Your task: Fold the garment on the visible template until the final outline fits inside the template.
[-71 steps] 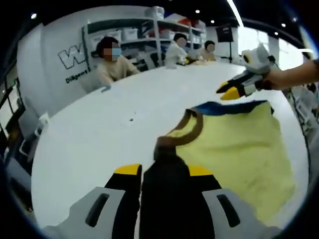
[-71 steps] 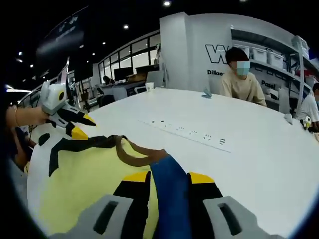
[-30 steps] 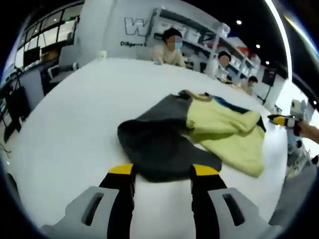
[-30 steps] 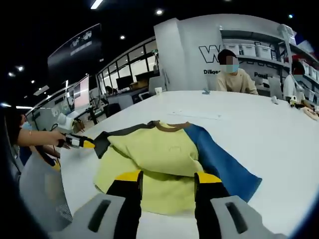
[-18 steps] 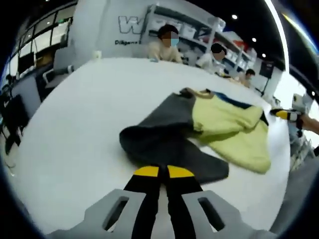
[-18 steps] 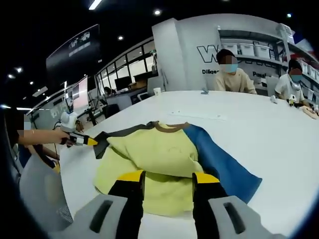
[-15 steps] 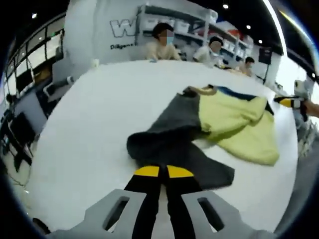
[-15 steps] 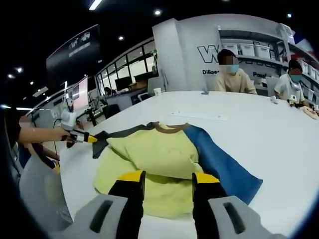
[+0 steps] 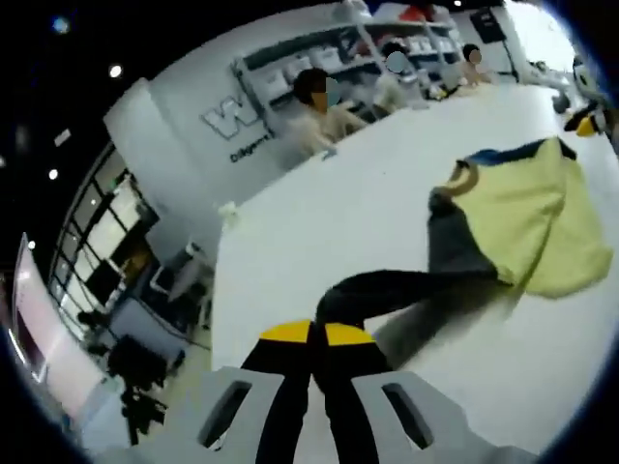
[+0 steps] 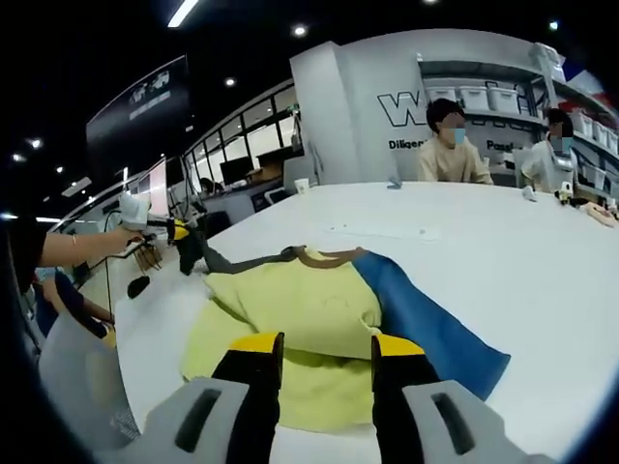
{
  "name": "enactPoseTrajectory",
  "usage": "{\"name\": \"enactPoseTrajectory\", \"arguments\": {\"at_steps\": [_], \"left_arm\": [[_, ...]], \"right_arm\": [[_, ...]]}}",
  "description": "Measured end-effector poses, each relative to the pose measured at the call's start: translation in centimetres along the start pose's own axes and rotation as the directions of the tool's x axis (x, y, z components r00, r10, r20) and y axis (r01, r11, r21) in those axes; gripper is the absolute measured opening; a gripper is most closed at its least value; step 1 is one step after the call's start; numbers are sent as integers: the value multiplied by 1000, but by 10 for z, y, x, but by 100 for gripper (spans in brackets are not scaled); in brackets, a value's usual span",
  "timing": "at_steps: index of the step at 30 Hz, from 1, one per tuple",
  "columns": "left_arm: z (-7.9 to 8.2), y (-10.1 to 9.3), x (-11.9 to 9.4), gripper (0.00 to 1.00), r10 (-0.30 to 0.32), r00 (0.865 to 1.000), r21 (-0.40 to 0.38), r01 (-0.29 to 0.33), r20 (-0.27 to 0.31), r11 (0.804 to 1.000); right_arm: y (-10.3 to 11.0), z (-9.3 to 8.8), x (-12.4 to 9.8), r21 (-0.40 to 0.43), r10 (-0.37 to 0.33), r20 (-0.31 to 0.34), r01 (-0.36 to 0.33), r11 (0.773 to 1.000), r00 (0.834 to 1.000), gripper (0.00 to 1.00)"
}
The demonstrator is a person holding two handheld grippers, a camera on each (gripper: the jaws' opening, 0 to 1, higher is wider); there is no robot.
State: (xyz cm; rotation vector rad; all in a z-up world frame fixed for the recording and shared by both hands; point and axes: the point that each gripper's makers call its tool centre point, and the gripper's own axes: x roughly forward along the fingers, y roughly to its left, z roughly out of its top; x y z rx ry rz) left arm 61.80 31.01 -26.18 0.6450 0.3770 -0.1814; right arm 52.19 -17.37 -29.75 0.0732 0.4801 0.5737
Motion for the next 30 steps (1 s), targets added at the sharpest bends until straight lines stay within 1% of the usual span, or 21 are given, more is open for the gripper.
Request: {"name": "enactPoseTrajectory", "arguments": {"at_steps": [1, 2, 3, 4, 6, 7, 9, 12, 13, 16, 17, 18, 19, 21, 22, 23, 24, 25, 28, 29, 30], "left_arm": [[2, 3, -5, 2, 32, 999, 29, -32, 3, 999], [-1, 0, -11, 2, 49, 999, 31, -49, -4, 998], [-1, -9, -20, 2, 41, 999, 15, -41, -10, 999], [-2, -12, -23, 2, 39, 999, 12, -39, -10, 999], [-39, -42, -29, 2, -44, 996, -69, 38, -79, 997], [-45, -46, -30, 2, -53, 994, -82, 45, -91, 996], [-74, -62, -35, 2, -84, 988, -123, 68, -131, 990], [-94, -84, -46, 2, -140, 977, -198, 108, -159, 974], [-98, -91, -50, 2, -159, 973, -204, 124, -167, 971], [-112, -105, -60, 4, -183, 965, -245, 135, -186, 960], [-113, -107, -62, 7, -185, 965, -260, 134, -186, 956], [-113, -109, -64, 14, -185, 965, -281, 128, -185, 951], [-116, -109, -70, 20, -166, 966, -319, 96, -197, 943], [-114, -107, -74, 30, -145, 971, -352, 71, -188, 933], [-112, -106, -77, 33, -134, 976, -386, 58, -173, 921], [-110, -104, -79, 35, -131, 978, -407, 53, -166, 912], [-109, -101, -81, 36, -127, 979, -447, 43, -160, 893], [-108, -100, -81, 36, -122, 980, -455, 38, -157, 890], [-102, -84, -78, 35, -76, 988, -473, 5, -131, 881], [-100, -78, -77, 35, -60, 990, -485, -8, -125, 874], [-95, -70, -73, 36, -39, 993, -508, -22, -110, 861]], "right_arm": [[0, 0, 0, 0, -1, 0, 1, 1000, 1000, 32], [0, -2, -1, 2, -1, -4, 1, 1000, 1000, 32], [-1, -5, -1, 8, -2, -12, 2, 1000, 1000, 32], [1, -6, -2, 9, -2, -11, 3, 1000, 1000, 32], [3, -8, -4, 10, -3, -17, 3, 1000, 1000, 32], [4, -8, -4, 12, -3, -18, 3, 1000, 1000, 32], [3, -13, -3, 15, 1, -27, -1, 1000, 1000, 32], [5, -14, -3, 15, 6, -30, -6, 1000, 1000, 32], [5, -14, -3, 14, 8, -30, -7, 1000, 1000, 32], [5, -16, -1, 14, 13, -35, -13, 1000, 999, 32], [6, -16, -1, 13, 14, -36, -14, 1000, 999, 32], [7, -17, 0, 12, 15, -37, -15, 1000, 999, 32], [9, -17, 0, 11, 18, -41, -18, 1000, 999, 32], [8, -18, 1, 12, 20, -41, -20, 1000, 999, 32], [9, -18, 1, 14, 21, -41, -21, 1000, 999, 32], [10, -19, 1, 15, 22, -42, -22, 1000, 999, 32], [11, -18, 1, 15, 22, -44, -21, 1000, 999, 32], [12, -18, 1, 15, 22, -44, -21, 1000, 999, 32], [11, -17, 0, 16, 19, -41, -19, 1000, 999, 32], [11, -16, 0, 15, 18, -40, -18, 1000, 999, 32], [8, -17, 1, 16, 18, -40, -18, 1000, 999, 32]]}}
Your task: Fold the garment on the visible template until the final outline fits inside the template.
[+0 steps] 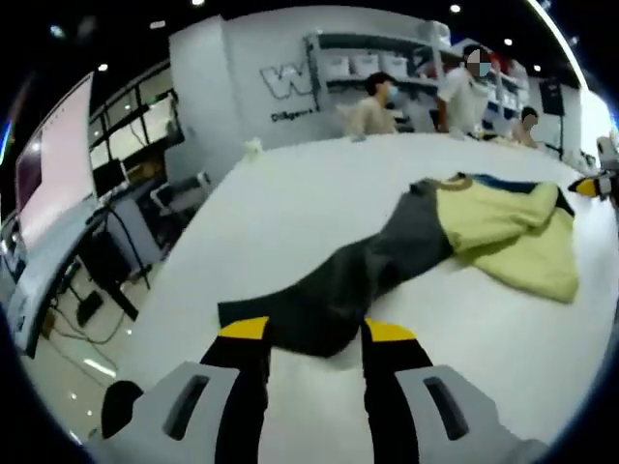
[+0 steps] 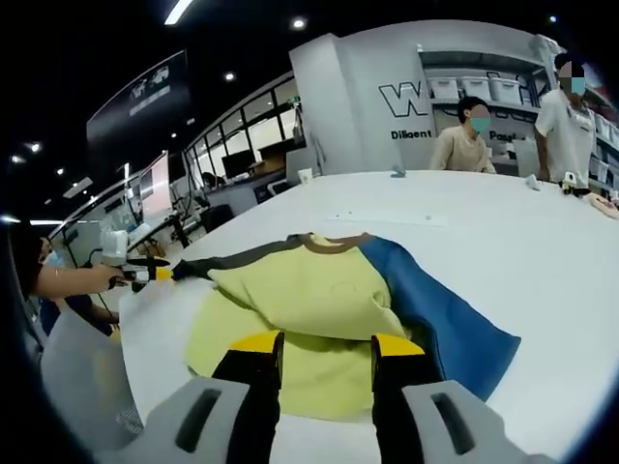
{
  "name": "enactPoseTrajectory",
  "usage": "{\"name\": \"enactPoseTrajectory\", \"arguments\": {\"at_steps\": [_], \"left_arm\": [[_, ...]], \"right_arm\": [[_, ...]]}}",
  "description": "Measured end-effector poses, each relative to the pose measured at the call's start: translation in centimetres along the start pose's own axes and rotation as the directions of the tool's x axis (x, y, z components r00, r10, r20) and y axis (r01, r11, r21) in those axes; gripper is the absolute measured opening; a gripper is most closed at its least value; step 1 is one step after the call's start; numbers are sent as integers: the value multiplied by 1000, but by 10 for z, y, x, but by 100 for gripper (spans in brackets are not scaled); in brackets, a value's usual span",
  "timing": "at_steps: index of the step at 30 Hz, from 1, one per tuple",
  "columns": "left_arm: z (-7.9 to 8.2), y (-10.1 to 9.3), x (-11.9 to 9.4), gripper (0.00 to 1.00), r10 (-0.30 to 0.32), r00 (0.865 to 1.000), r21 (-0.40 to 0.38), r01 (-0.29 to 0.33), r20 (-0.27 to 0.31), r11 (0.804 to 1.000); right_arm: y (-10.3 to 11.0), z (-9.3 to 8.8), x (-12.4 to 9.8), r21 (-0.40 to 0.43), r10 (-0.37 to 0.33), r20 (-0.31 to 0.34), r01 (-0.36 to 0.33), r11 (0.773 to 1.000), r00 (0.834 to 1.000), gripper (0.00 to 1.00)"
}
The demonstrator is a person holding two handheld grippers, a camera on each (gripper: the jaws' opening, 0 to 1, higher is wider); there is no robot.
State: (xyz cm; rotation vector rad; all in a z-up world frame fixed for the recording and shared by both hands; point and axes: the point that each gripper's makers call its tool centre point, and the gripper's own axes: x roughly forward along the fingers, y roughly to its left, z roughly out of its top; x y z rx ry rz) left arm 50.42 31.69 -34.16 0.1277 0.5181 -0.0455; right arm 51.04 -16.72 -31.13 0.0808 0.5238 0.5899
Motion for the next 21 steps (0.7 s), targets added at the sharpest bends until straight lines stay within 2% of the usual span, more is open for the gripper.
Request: {"name": "enactPoseTrajectory", "arguments": {"at_steps": [1, 2, 5, 6, 9, 12, 15, 16, 17, 19, 20, 21], "left_arm": [[1, 2, 3, 36, -1, 1000, -8, 1, -5, 1000], [-3, 6, 9, 37, 4, 999, -12, -4, -36, 1000], [-5, 7, 16, 37, 3, 999, -9, -4, -49, 1000], [-6, 13, 24, 36, 8, 999, -57, -11, -51, 998], [0, 9, 21, 36, 14, 999, -92, -17, -38, 996], [4, 24, 18, 40, 91, 996, -177, -91, -12, 980], [-2, 38, 25, 40, 92, 995, -170, -95, -25, 981], [1, 41, 22, 40, 97, 995, -177, -97, -8, 979], [13, 36, 15, 39, 112, 994, -170, -107, 21, 980], [23, 39, 2, 37, 128, 990, -169, -118, 51, 979], [18, 57, -10, 30, 234, 972, -133, -230, 15, 964], [17, 63, -10, 25, 271, 963, -106, -269, 5, 957]], "right_arm": [[-2, -1, 0, 1, -1, -1, 1, 1000, 1000, 32], [1, 0, -2, 1, -3, -3, 3, 1000, 1000, 32], [0, -1, -3, 5, -7, -3, 7, 1000, 1000, 32], [-1, -2, -3, 8, -9, -3, 9, 1000, 1000, 32], [-4, -3, -4, 7, -12, -4, 12, 1000, 1000, 32], [-6, -4, -8, 13, -24, -5, 24, 1000, 1000, 32], [-9, -5, -13, 26, -38, -5, 39, 999, 999, 32], [-12, -4, -13, 23, -41, -4, 41, 999, 999, 32], [-15, -3, -15, 24, -46, -1, 46, 999, 999, 32], [-19, -4, -15, 25, -51, 2, 51, 998, 999, 32], [-22, -4, -15, 24, -57, 2, 57, 998, 998, 32], [-24, -5, -15, 25, -59, 2, 59, 998, 998, 32]]}}
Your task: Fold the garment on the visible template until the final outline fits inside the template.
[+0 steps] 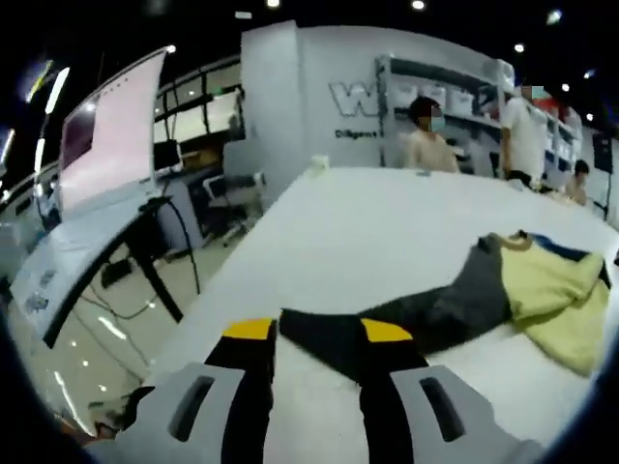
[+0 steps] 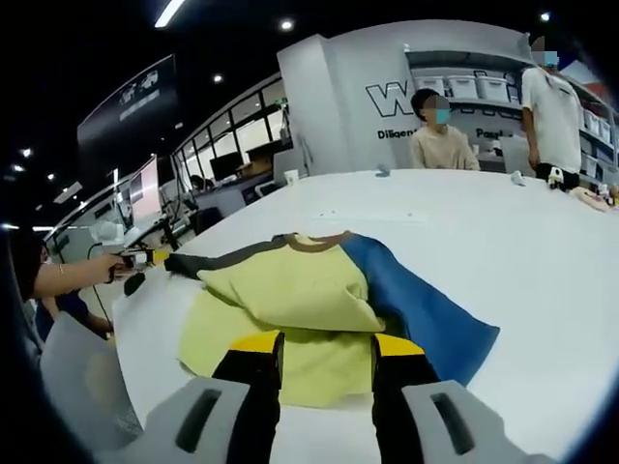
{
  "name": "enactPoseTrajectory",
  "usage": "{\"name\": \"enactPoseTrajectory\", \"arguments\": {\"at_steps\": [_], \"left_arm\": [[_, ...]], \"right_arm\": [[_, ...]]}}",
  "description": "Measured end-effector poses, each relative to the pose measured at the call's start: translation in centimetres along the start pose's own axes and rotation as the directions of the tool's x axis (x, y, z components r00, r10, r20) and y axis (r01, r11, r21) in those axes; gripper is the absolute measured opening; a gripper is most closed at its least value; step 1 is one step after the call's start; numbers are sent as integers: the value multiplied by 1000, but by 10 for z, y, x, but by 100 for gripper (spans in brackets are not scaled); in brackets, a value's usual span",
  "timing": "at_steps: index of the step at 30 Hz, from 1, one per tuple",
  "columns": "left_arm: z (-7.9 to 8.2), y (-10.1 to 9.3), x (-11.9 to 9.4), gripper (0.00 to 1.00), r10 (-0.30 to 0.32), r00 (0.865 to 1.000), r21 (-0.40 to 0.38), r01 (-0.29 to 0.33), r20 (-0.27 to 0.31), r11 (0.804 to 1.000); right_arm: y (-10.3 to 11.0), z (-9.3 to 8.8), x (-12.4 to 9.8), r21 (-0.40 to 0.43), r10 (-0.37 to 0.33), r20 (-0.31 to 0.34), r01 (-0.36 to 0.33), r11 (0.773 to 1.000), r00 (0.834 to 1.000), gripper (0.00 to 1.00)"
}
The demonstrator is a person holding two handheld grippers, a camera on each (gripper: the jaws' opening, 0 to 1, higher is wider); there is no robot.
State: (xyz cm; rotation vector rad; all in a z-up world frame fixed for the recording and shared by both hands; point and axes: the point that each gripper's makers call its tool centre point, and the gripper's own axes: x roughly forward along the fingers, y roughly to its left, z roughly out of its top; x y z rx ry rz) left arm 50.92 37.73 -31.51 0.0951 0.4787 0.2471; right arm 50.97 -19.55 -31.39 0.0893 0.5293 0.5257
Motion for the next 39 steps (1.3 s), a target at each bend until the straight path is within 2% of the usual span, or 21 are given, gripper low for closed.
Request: {"name": "enactPoseTrajectory", "arguments": {"at_steps": [1, 2, 3, 4, 5, 7, 9, 11, 13, 15, 16, 18, 19, 23, 25, 27, 28, 31, 33, 35, 39], "left_arm": [[-5, 5, -1, 21, 8, 1000, -22, -8, -19, 1000], [-8, 10, -5, 22, 17, 1000, -49, -17, -19, 999], [-9, 10, -4, 26, 0, 1000, -59, -1, -14, 998], [-12, 8, 5, 30, -25, 999, -62, 24, -19, 998], [-16, 5, 10, 34, -41, 998, -68, 39, -40, 997], [-19, -8, 19, 37, -101, 993, -60, 98, -54, 993], [-18, -28, 22, 38, -162, 984, -29, 160, -71, 987], [-21, -45, 27, 38, -219, 972, -36, 217, -84, 975], [-18, -53, 31, 39, -235, 968, -26, 233, -88, 972], [-22, -65, 41, 41, -281, 954, -24, 280, -104, 960], [-21, -73, 37, 41, -295, 949, -19, 295, -113, 955], [-29, -73, 44, 41, -296, 946, -26, 295, -135, 955], [-37, -63, 54, 41, -282, 948, -25, 282, -147, 959], [-39, -65, 53, 38, -264, 951, -23, 264, -159, 964], [-36, -57, 51, 30, -239, 961, -24, 238, -137, 971], [-34, -60, 48, 19, -243, 961, -16, 243, -130, 970], [-40, -57, 58, 12, -252, 960, -9, 253, -125, 967], [-37, -58, 56, 2, -258, 959, 0, 260, -121, 966], [-39, -50, 66, 1, -260, 959, -13, 261, -114, 965], [-33, -54, 66, 1, -269, 957, -17, 269, -111, 963], [-24, -52, 67, 1, -276, 954, 27, 281, -116, 959]], "right_arm": [[1, -1, 0, 3, -3, -3, 3, 1000, 1000, 32], [0, -1, 0, 6, -6, -6, 6, 1000, 1000, 32], [1, -1, 0, 7, -7, -7, 7, 1000, 1000, 32], [2, 0, 1, 7, -6, -5, 6, 1000, 1000, 32], [1, 0, 2, 7, -5, -3, 5, 1000, 1000, 32], [1, 2, 3, 3, 1, 2, -1, 1000, 1000, 32], [5, 4, 3, 1, 5, 3, -5, 1000, 1000, 32], [4, 2, 4, -2, 8, 1, -8, 1000, 1000, 31], [3, 1, 5, -3, 10, -2, -10, 1000, 1000, 31], [5, 1, 3, -4, 8, -8, -8, 1000, 1000, 31], [6, 1, 3, -3, 6, -10, -6, 1000, 1000, 31], [4, -1, 2, -6, 3, -15, -3, 1000, 1000, 31], [4, -2, 2, -8, 2, -18, -2, 1000, 1000, 31], [6, -3, -1, -9, -2, -21, 2, 1000, 1000, 30], [7, -5, -4, -18, -7, -31, 7, 1000, 999, 30], [7, -5, -3, -19, -8, -32, 7, 1000, 999, 29], [7, -6, -3, -16, -8, -32, 8, 1000, 999, 29], [6, -8, -2, -16, -10, -37, 9, 1000, 999, 29], [6, -9, -2, -14, -7, -39, 7, 1000, 999, 29], [3, -11, 1, -15, -6, -47, 5, 1000, 999, 29], [5, -9, 3, -16, -4, -50, 3, 1000, 999, 29]]}}
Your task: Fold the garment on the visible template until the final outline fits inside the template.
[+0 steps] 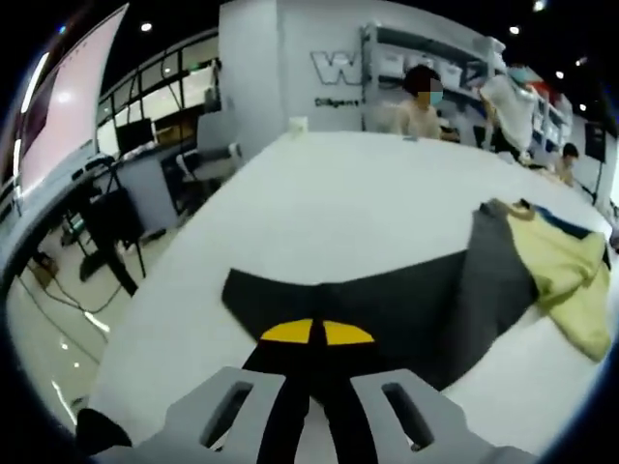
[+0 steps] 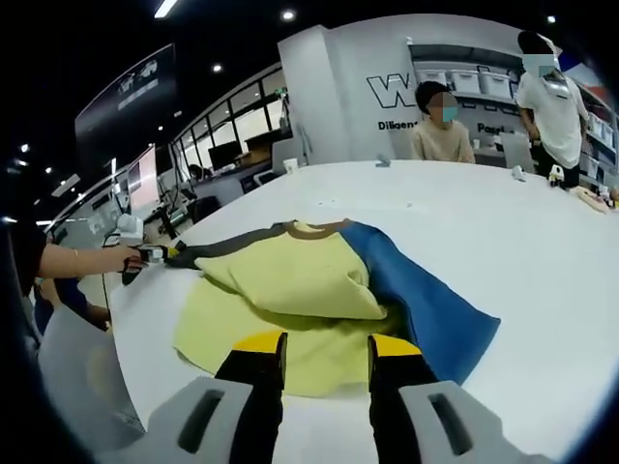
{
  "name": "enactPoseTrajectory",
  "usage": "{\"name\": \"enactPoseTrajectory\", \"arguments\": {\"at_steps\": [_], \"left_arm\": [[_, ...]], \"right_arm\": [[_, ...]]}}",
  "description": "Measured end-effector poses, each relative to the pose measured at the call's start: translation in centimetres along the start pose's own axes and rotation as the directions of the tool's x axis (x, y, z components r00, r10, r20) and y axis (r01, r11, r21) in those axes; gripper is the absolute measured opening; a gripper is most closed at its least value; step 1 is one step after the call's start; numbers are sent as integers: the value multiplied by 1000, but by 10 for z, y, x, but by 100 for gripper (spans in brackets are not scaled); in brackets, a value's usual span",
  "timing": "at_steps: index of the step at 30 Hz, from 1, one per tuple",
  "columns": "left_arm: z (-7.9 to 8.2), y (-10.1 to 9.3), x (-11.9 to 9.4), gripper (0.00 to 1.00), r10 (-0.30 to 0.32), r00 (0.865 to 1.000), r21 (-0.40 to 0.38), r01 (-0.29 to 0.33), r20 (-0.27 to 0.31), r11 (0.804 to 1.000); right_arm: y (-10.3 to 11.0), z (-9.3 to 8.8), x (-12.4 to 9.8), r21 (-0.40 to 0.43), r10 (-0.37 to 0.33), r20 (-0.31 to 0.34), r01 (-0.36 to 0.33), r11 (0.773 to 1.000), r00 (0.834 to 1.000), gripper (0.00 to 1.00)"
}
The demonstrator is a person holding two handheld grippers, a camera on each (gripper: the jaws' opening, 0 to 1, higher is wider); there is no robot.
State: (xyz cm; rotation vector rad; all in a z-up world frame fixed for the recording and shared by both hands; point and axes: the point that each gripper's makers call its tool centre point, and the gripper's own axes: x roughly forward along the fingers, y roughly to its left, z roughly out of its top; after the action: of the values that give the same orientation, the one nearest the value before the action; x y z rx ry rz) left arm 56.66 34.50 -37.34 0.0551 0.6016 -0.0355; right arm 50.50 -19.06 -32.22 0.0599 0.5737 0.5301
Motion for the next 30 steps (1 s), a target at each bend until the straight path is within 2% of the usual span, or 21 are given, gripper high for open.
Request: {"name": "enactPoseTrajectory", "arguments": {"at_steps": [4, 5, 7, 10, 11, 14, 17, 18, 20, 21, 24, 25, 28, 30], "left_arm": [[0, 10, 2, 1, -19, 1000, -23, 19, 7, 1000], [4, 19, 15, 1, -17, 1000, 2, 17, 7, 1000], [5, 24, 22, 1, -11, 1000, 10, 11, 7, 1000], [6, 28, 22, 1, -6, 1000, -18, 6, 18, 1000], [8, 33, 31, 1, -11, 1000, -27, 11, 16, 1000], [10, 33, 33, 1, -23, 1000, -3, 23, -3, 1000], [9, 40, 32, 1, -16, 1000, -13, 16, 2, 1000], [15, 39, 26, 1, 3, 998, -67, 1, 58, 998], [17, 43, 19, 1, 17, 995, -121, -5, 96, 993], [10, 46, 5, 1, 51, 994, -155, -35, 99, 987], [7, 59, 6, 1, 85, 992, -180, -67, 95, 981], [3, 65, -2, 1, 109, 988, -212, -85, 105, 974], [-14, 73, -11, 1, 111, 992, -247, -93, 61, 965], [-20, 76, -15, 1, 109, 993, -273, -91, 50, 958]], "right_arm": [[2, 2, 2, -1, 0, 2, 0, 1000, 1000, 29], [4, 3, 2, 0, 0, 1, 0, 1000, 1000, 29], [7, 3, 4, -2, 2, -2, -2, 1000, 1000, 29], [7, 3, 4, -3, 7, -7, -7, 1000, 1000, 29], [8, 3, 5, -4, 8, -8, -8, 1000, 1000, 29], [9, 0, 6, -3, 9, -18, -9, 1000, 1000, 29], [8, -1, 7, -1, 7, -19, -7, 1000, 1000, 29], [7, -1, 8, 3, 4, -16, -4, 1000, 1000, 29], [7, -1, 8, 4, 2, -15, -2, 1000, 1000, 29], [7, 0, 8, 1, 2, -13, -2, 1000, 1000, 29], [7, 0, 8, 0, 4, -15, -4, 1000, 1000, 29], [6, 0, 9, -2, 5, -16, -5, 1000, 1000, 29], [8, 1, 10, -2, 10, -13, -11, 1000, 1000, 29], [10, 1, 11, -4, 12, -13, -12, 1000, 1000, 29]]}}
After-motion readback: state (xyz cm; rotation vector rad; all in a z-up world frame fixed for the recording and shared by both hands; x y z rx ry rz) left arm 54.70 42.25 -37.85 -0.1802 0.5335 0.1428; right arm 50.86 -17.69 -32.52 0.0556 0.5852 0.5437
